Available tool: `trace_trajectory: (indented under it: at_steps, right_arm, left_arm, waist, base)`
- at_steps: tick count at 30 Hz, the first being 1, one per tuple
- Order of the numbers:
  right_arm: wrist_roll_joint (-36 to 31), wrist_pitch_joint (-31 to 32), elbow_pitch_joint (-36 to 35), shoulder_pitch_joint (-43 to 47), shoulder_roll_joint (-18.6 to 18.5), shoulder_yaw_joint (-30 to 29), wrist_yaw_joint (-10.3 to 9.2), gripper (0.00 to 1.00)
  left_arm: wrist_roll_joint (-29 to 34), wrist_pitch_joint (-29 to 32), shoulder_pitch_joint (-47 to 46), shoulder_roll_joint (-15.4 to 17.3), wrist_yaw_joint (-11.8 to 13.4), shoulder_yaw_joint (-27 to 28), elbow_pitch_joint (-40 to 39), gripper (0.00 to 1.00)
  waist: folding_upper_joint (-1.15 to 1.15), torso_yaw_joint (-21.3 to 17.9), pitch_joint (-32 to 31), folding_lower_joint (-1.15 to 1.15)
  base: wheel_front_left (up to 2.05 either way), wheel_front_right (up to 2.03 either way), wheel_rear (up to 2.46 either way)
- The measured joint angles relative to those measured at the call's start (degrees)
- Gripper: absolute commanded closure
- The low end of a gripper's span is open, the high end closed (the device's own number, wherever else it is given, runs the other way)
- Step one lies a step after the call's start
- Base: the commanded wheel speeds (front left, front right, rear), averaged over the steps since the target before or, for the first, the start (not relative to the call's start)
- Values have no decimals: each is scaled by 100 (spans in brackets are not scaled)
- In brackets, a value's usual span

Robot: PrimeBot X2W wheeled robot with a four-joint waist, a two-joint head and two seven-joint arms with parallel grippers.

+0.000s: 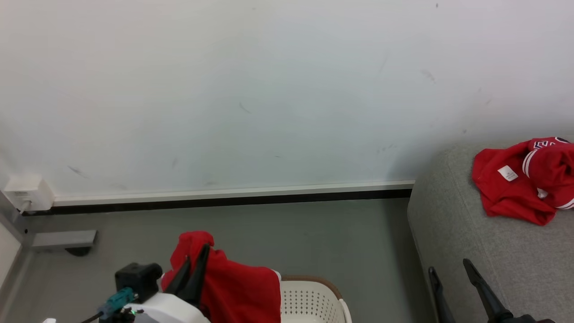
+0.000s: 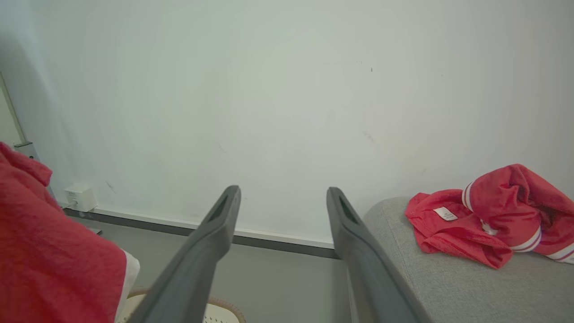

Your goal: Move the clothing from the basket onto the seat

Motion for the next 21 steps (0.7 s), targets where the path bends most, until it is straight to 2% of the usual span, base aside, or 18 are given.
trace_trajectory:
  at_steps: [6,15,21]
  right_arm:
    - [162,0,-80,-114,-141,533,0,0]
    - [782,-1,-153,-735,-761,1928,0,0]
    - [1272,-1,-69,-1344,-1206,2938,0,0]
  left_arm:
    - [78,102,-18,65,26,-74,-402,100]
    - [259,437,-282,153,-9,-307,-1120,100]
    - [297,691,-490,138,-187,-545,-1506,100]
  waist:
    - [0,-59,44,1]
    - [0,-141,97,1]
    - [0,-188,135,1]
  base:
    - [0,0,0]
    - [0,0,0]
    - [0,0,0]
